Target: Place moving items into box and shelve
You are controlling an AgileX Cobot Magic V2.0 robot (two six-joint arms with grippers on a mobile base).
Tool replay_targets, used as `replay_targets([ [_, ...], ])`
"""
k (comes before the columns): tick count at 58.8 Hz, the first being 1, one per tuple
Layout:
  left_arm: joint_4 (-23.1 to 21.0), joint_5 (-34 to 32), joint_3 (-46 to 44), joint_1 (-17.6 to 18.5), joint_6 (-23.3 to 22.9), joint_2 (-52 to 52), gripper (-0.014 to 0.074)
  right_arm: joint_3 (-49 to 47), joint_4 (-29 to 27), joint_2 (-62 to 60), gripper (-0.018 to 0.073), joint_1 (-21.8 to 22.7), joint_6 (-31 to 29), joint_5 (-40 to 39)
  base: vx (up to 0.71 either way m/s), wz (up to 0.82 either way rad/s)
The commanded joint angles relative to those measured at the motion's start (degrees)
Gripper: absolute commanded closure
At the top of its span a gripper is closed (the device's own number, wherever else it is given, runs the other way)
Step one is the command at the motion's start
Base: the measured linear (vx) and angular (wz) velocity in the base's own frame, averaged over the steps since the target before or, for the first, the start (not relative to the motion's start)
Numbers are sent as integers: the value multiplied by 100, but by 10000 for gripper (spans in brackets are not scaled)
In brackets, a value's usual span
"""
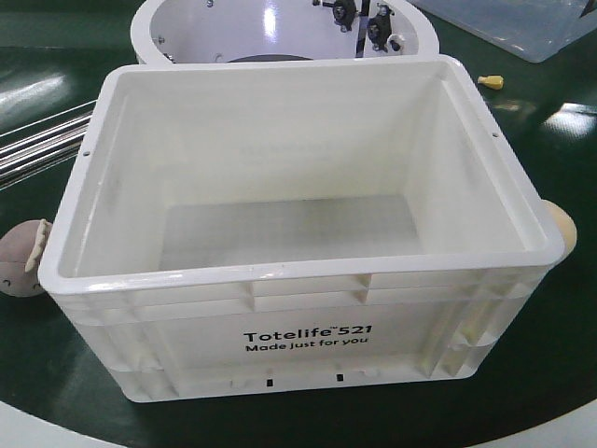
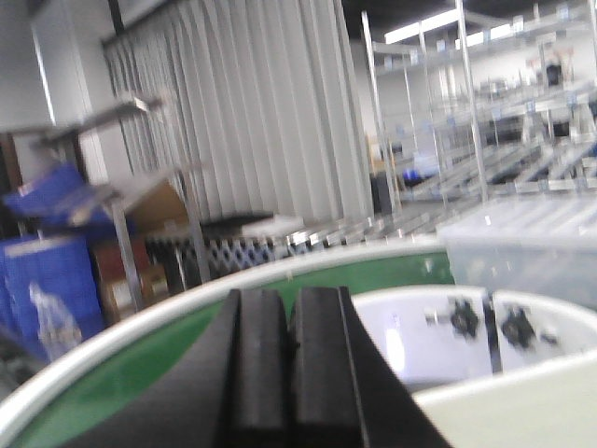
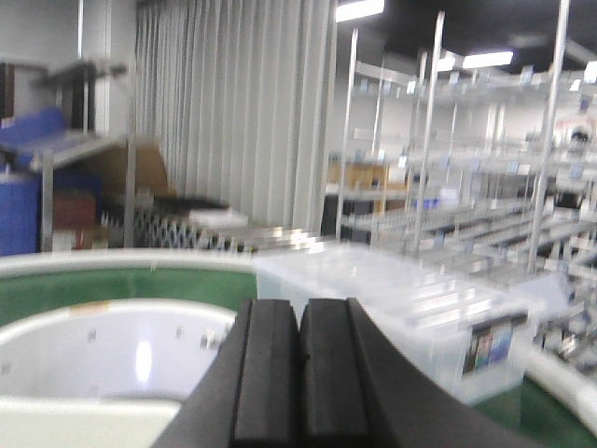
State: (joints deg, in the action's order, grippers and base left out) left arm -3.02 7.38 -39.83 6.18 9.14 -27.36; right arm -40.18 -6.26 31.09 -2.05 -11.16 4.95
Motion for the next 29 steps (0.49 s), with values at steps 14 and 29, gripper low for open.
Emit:
replay_targets([
  [14,-71,1141,-176,1,-224,-606,528,-170,-147,875,533,26,38,146,0,0],
  [29,-46,1345,-176,1,-219,-698,320,-170,-112,1416,405,26,-325,136,0,0],
])
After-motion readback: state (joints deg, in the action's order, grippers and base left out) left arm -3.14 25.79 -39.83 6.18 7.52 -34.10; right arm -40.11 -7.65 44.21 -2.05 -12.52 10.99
